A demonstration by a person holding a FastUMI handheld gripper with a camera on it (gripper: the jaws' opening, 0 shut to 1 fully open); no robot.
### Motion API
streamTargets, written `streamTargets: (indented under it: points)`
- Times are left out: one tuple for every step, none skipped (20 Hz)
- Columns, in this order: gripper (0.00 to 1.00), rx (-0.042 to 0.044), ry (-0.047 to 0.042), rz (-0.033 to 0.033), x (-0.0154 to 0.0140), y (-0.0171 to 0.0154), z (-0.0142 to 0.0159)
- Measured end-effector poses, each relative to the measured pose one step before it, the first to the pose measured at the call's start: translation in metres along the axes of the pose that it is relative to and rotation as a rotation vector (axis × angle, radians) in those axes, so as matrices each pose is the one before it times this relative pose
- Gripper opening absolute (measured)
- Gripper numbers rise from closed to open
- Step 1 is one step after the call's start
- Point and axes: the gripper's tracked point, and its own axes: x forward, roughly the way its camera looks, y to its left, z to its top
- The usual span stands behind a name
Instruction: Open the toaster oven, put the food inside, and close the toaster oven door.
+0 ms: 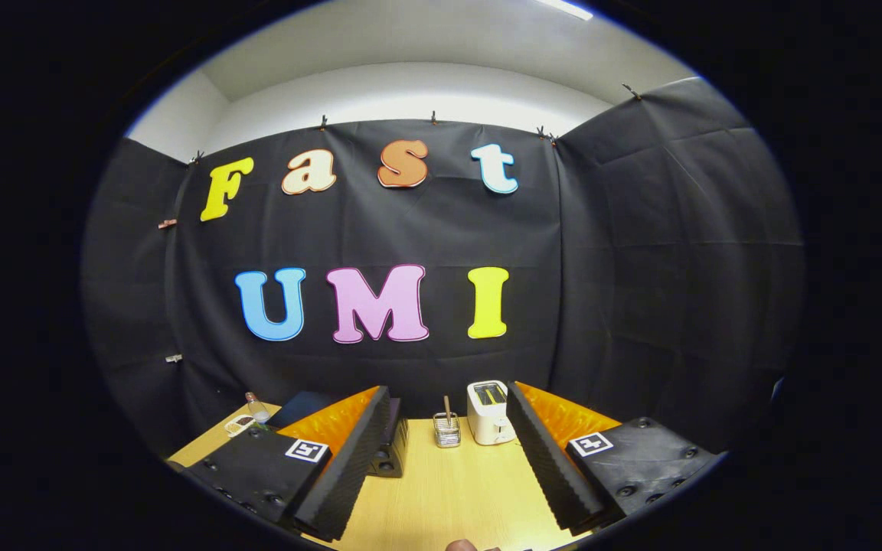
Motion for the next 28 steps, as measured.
streamTargets:
  points:
    - [0.98,-0.00055,-0.00164,-0.00214,0.00174,0.0006,0.0008]
    - [0.98,-0.00025,-0.00314,-0.00206,0.00196,-0.00009,0.0009]
    - [0.98,0.00123,-0.00291,-0.00176,0.00207,0.00006,0.00107]
    - [0.98,0.00512,-0.00264,0.002,0.00182,0.00016,0.00119]
    - [0.98,0.00467,-0.0019,-0.00218,0.00162,-0.00009,0.00074]
    - [0.98,0.00302,-0.00397,-0.00089,0.0015,-0.00133,0.00126]
    - [0.98,0.00028,0.00197,-0.0027,0.00174,-0.0008,-0.00022]
    - [0.98,-0.00152,0.00379,-0.00015,0.00117,-0.0009,-0.00223]
    - [0.98,-0.00233,0.00332,-0.00382,0.00093,-0.00099,-0.00171]
    - [0.98,-0.00047,0.0021,-0.00171,0.00127,-0.00165,-0.0009]
    - [0.98,-0.00047,-0.00306,-0.00274,0.00164,-0.00112,-0.00041]
    - [0.98,0.00117,0.00171,-0.00189,0.00128,-0.00194,-0.00056]
    - [0.98,0.00386,0.00334,-0.00071,0.00189,-0.0012,-0.00046]
    - [0.98,0.00459,0.00475,0.00028,0.00026,-0.00092,-0.00197]
    - [0.98,0.00347,0.00285,-0.0006,0.00197,-0.00207,-0.00082]
    - [0.98,0.00287,0.00158,-0.00251,0.00163,-0.0029,-0.00123]
    - [0.98,0.00194,0.00071,-0.00283,0.00132,-0.00253,-0.00077]
    - [0.98,0.0022,0.00046,0.00071,0.00076,-0.00187,-0.00059]
    - [0.98,-0.00146,-0.00131,0.00528,0.00216,-0.00047,-0.00106]
    - [0.98,-0.00736,-0.00215,0.0046,0.00179,-0.00043,-0.00168]
    - [0.98,-0.00661,-0.00267,0.00426,0.00114,-0.0002,-0.00027]
    - [0.98,-0.00814,-0.00804,0.00778,0.00097,0.00075,-0.00012]
    - [0.98,-0.00724,-0.00213,0.00969,0.0019,0.00155,0.00012]
    - [0.98,-0.00517,-0.00157,0.01623,0.00109,0.00247,-0.00169]
    - [0.98,-0.00201,0.00319,0.01719,0.00222,0.00301,-0.00123]
    - [0.98,-0.00254,0.00281,0.0177,0.00064,0.00306,-0.00178]
    - [0.98,-0.00324,0.00141,0.01826,0.00219,0.00205,-0.00204]
    - [0.99,-0.00236,0.0015,0.01545,0.0008,0.00159,-0.00231]
